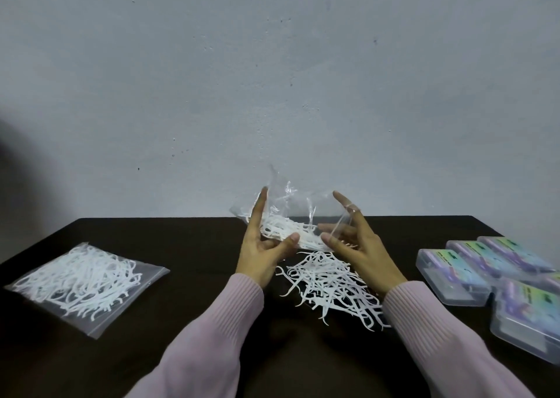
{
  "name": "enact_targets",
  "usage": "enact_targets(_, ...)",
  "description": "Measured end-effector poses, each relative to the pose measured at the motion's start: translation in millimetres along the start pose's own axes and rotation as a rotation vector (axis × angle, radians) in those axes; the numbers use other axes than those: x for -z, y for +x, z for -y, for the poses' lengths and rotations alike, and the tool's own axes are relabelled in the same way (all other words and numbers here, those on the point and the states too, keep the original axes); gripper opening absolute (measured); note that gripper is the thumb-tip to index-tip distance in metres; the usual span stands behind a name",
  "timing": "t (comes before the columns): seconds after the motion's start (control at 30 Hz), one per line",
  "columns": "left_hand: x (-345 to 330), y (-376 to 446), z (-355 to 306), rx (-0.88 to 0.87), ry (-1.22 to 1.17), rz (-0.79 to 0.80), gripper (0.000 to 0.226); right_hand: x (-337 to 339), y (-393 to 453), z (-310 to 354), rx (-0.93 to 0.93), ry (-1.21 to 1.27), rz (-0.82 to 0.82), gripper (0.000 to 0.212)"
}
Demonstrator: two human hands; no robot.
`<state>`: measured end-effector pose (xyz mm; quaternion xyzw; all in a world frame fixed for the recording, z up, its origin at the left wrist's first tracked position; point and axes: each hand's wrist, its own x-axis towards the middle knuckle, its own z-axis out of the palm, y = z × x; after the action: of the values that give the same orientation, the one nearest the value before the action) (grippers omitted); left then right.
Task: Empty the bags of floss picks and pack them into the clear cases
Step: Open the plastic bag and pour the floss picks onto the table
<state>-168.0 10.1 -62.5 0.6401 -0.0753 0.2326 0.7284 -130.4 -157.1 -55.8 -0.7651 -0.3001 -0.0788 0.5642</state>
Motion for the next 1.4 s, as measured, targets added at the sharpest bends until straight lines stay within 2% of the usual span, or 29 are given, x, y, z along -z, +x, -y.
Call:
enact_targets(0.07, 0, -1, 0, -0.009, 0.016, -0.034, 0.096, 2, 1, -1, 0.010, -0.029, 0.024, 0.065)
enact_targets(0.17, 0, -2, 1, -0.022, 0.012, -0.106, 0.102, 2, 2, -5, 0.017, -0.115, 0.080, 0.077)
enact_targets(0.3, 0, -2, -2, -0.050, 0.005, -0.136, 0.099, -3, 3, -6, 0.019, -0.206, 0.135, 0.085)
enact_targets(0.63, -1, -1, -3, -0.005, -0.113, -0.128, 0.089, -5, -1, 2, -0.024, -0.216, 0.215, 0.083)
enact_targets(0.77, 0, 0, -2, 0.028, -0.105, -0.121, 0.089, -2, 2, -4, -0.036, -0.159, 0.195, 0.091)
enact_targets(0.97, 2, 1, -3, 0.040, -0.044, -0.108, 0.092, -1, 2, -7, -0.036, -0.137, 0.142, 0.091)
enact_targets(1.03, 4, 2, -5, 0.040, -0.016, -0.108, 0.093, 3, 3, -6, -0.043, -0.135, 0.102, 0.082)
enact_targets(1.17, 8, 5, -6, 0.043, -0.032, -0.124, 0.095, 5, 4, -3, -0.021, -0.213, 0.030, 0.038)
enact_targets(1.3, 15, 9, -9, 0.031, -0.046, -0.197, 0.093, 12, 3, -9, -0.065, -0.218, 0.002, 0.028)
enact_targets(1.4, 21, 12, -9, 0.032, -0.049, -0.236, 0.093, 16, 5, -13, -0.103, -0.267, 0.038, 0.025)
